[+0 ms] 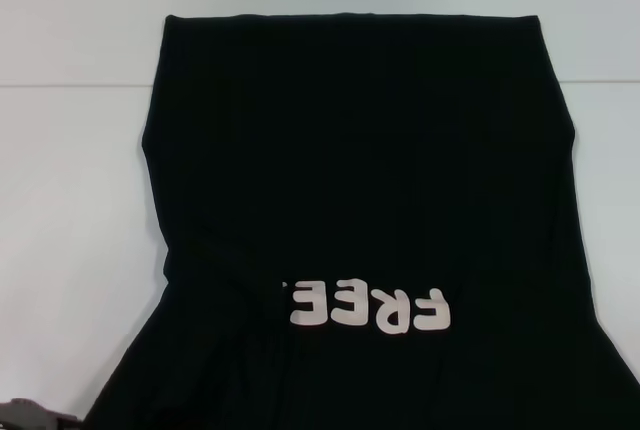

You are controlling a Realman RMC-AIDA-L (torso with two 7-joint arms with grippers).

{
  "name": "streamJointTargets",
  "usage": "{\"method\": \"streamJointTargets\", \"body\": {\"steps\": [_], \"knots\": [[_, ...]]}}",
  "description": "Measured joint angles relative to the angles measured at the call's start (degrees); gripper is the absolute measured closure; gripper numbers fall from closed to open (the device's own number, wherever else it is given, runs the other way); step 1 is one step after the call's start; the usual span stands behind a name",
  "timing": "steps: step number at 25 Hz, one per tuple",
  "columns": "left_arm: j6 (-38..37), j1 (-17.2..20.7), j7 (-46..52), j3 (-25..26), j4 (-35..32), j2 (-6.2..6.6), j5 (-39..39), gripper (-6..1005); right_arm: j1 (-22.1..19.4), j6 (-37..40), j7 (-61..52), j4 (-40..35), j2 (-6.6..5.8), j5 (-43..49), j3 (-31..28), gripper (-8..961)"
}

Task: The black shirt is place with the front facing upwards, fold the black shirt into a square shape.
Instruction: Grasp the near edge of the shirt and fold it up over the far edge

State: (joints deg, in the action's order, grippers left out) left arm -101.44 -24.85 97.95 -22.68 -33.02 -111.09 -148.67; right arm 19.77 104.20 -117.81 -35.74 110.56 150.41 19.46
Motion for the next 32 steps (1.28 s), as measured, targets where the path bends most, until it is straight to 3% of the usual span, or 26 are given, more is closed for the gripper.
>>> {"method": "streamJointTargets", "body": {"steps": [4,12,17,27,32], "knots": [[-3.2,0.4,-5.1,5.7,1.4,0.85,0.1,958,0.0,2.9,2.9,1.0,-0.68,-0.6,-0.9,902],[-3.9,0.3,-9.3,10.6,3.2,1.14,0.1,958,0.6,8.5,7.1,4.3,-2.61,-4.0,-4.6,902],[-5.3,1.9,-12.0,17.1,3.0,1.96,0.1,958,1.6,8.9,8.0,5.1,-2.83,-4.7,-4.3,903],[-9.3,4.4,-16.0,22.1,2.2,2.54,0.3,958,1.7,9.5,10.1,6.8,-4.43,-6.2,-3.9,903],[-10.2,5.1,-17.7,22.1,2.2,2.35,0.3,959,2.3,9.5,12.2,7.0,-4.48,-6.0,-2.0,902]]}}
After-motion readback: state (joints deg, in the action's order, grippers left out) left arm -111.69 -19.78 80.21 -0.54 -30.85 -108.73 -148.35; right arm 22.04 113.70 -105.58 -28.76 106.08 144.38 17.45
